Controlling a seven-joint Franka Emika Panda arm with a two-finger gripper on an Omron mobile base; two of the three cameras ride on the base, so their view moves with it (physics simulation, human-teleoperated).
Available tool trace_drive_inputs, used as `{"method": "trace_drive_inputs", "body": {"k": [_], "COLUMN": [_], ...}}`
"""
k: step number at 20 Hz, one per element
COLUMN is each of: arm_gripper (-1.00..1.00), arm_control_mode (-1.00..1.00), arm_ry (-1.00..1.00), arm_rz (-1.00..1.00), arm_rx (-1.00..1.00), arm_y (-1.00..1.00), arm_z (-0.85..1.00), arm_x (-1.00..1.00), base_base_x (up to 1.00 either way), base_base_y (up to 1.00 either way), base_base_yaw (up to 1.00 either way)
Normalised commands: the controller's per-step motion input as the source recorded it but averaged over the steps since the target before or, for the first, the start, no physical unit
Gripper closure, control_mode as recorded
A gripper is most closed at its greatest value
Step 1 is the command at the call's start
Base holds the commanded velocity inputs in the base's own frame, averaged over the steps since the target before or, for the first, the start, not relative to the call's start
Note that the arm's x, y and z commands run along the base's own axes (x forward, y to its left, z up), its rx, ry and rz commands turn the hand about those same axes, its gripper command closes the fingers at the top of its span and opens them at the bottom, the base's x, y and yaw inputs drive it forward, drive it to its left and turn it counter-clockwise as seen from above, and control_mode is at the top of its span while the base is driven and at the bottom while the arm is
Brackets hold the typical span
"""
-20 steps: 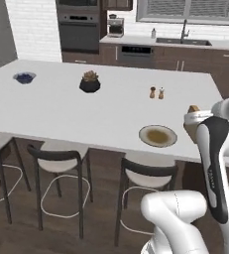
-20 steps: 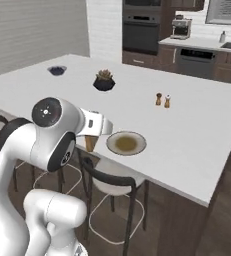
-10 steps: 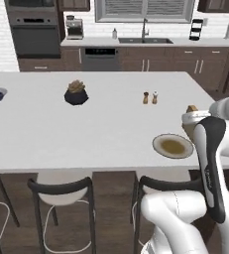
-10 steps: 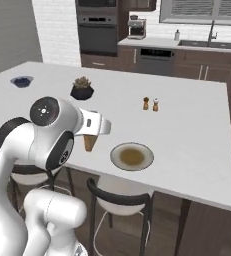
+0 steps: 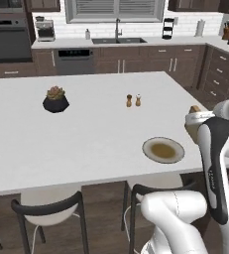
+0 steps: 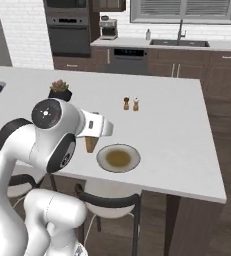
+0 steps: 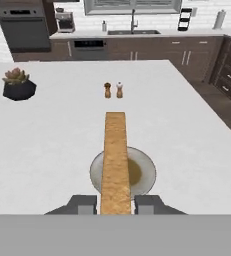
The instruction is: Start the toaster. Once the lever pops up, take the bread to the plate on the dining counter.
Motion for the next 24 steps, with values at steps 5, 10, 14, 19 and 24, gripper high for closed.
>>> {"method": "trace_drive_inputs", "body": {"k": [5,10,14,19,24], "arm_gripper": [1.00,1.00,1.00,1.00,1.00], "arm_control_mode": [1.00,1.00,1.00,-1.00,-1.00], "arm_ry": [0.00,0.00,0.00,0.01,0.04], "arm_rz": [0.00,0.00,0.00,0.00,0.00], "arm_rx": [0.00,0.00,0.00,0.00,0.09], "arm_y": [0.00,0.00,0.00,0.01,-0.01], "arm_z": [0.00,0.00,0.00,-0.09,-0.46], "arm_x": [0.00,0.00,0.00,0.09,0.60], "base_base_x": [0.50,0.43,0.28,0.27,0.00], "base_base_y": [0.28,0.20,0.12,0.07,0.00], "base_base_yaw": [-0.14,-0.03,0.00,0.00,0.00]}}
